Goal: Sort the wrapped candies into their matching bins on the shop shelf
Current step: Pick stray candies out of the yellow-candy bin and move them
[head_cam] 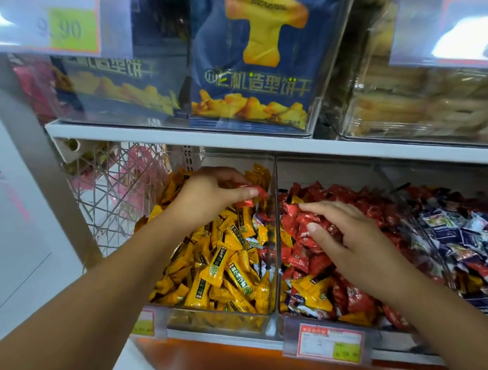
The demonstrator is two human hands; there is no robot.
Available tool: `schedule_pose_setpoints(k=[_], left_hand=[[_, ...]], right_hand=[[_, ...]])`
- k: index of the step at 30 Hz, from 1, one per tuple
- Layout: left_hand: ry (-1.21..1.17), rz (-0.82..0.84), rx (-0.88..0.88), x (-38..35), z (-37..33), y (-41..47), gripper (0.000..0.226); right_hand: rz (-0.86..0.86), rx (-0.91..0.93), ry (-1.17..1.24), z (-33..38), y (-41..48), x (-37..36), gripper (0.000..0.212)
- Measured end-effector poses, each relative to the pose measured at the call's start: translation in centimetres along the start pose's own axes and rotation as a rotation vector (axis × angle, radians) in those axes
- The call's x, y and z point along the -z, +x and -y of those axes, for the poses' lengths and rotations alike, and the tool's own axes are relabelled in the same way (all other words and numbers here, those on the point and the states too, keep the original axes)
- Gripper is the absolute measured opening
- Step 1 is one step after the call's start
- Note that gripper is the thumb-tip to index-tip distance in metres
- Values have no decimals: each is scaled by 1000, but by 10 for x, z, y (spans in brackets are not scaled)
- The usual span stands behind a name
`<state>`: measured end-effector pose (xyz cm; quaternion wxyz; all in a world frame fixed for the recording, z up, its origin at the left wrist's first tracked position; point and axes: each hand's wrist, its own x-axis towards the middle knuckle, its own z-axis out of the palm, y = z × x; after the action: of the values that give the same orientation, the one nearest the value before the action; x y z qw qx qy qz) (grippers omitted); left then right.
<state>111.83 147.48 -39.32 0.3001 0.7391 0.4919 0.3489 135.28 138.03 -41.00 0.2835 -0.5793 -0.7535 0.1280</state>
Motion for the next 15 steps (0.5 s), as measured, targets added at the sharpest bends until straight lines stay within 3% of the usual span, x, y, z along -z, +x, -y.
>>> schedule_pose_setpoints(k=[8, 12, 15], left_hand=[[-18, 49, -113, -48, -54, -9, 14], [71, 69, -102, -51, -53, -3, 44], [-51, -45, -70, -28, -43, -2, 20]], right_hand=[[-135, -79, -13, -10, -11, 20, 38], [-166, -141, 13, -13, -15, 29, 40], [-150, -101, 11, -10, -17, 29, 38]])
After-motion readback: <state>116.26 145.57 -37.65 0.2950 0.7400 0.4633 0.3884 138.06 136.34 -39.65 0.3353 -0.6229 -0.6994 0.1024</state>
